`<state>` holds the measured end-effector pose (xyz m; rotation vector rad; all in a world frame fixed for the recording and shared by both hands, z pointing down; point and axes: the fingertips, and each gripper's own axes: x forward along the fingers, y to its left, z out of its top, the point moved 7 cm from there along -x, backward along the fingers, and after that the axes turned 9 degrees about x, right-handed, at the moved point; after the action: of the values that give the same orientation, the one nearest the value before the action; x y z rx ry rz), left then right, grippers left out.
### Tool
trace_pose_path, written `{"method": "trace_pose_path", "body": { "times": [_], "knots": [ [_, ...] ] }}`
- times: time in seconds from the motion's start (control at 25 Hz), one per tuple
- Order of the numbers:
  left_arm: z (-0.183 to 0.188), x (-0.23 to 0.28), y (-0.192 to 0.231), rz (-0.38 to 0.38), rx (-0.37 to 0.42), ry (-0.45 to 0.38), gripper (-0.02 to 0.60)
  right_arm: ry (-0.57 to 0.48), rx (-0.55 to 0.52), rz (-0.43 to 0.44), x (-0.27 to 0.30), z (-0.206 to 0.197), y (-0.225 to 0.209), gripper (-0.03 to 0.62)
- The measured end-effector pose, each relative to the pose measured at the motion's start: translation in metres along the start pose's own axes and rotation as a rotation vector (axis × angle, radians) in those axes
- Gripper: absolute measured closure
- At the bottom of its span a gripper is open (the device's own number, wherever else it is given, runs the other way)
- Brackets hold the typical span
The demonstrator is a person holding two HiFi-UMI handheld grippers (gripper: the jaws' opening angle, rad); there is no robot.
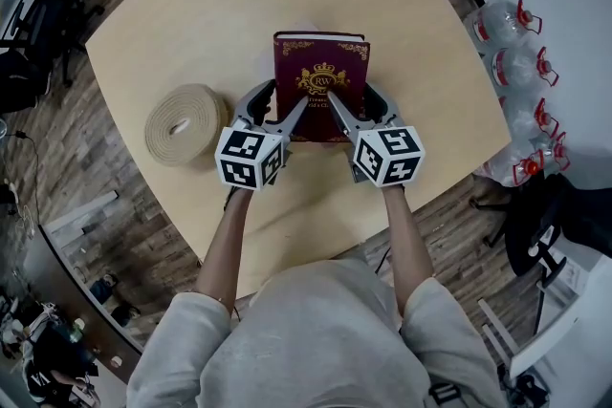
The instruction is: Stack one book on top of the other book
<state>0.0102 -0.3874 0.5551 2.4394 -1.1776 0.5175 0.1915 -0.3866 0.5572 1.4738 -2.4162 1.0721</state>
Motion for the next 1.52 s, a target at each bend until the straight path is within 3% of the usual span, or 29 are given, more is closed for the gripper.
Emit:
{"method": "trace_pose_path", "body": {
  "times": [0.84, 1.28, 1.52],
  "knots": [
    [-0.01, 0.022, 0.016, 0.013, -0.069, 0.016, 0.296, 0.064, 0.039, -0.005, 0.029, -0.002, -0.016, 0.322],
    [-0.021, 0.035, 0.019, 0.04, -0.031, 0.058, 0.301, 0.114, 0.005, -0.04, 0.043, -0.01, -0.026, 0.322],
    [-0.024, 0.041, 0.02, 0.044, -0.018, 0.07, 0.305, 0.148, 0.039, -0.038, 0.048, -0.013, -0.032, 0.33]
  ]
}}
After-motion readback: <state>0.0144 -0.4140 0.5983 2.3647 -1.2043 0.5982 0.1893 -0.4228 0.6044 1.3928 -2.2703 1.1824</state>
